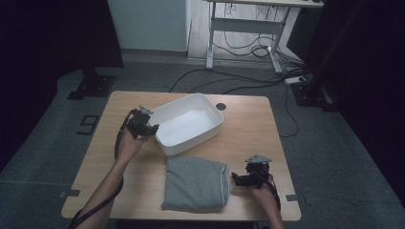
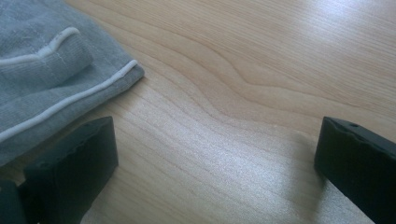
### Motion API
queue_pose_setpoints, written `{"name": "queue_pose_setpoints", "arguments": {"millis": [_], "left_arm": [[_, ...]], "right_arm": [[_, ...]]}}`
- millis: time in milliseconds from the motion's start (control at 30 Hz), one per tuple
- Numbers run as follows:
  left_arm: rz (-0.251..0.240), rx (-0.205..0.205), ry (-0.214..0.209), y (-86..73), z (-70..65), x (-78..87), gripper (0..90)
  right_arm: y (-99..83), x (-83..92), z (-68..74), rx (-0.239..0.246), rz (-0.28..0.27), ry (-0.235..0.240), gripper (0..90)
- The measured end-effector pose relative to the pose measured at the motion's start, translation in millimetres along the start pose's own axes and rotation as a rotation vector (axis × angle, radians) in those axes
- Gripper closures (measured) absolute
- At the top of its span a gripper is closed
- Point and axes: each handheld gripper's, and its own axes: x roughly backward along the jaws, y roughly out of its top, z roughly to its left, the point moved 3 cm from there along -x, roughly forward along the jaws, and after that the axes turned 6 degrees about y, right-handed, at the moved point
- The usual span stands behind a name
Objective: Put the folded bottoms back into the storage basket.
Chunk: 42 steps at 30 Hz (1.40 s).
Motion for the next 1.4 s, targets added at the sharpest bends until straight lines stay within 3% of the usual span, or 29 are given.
{"name": "queue_pose_setpoints", "arguments": {"millis": [367, 700, 1400], "left_arm": [[-0.017, 0.013, -0.011, 3.6, 0.4, -4.9, 52.6], [-0.036, 0.052, -0.053, 7.7, 1.1, -11.7, 58.9], [-0.059, 0.044, -0.065, 18.6, -0.2, -24.5, 66.9]], "right_arm": [[0.0, 0.0, 0.0, 0.000, 0.000, 0.000, 0.0], [0.0, 0.0, 0.1, -0.001, 0.000, 0.000, 0.0], [0.0, 0.0, 0.1, -0.001, 0.000, 0.000, 0.0]]}}
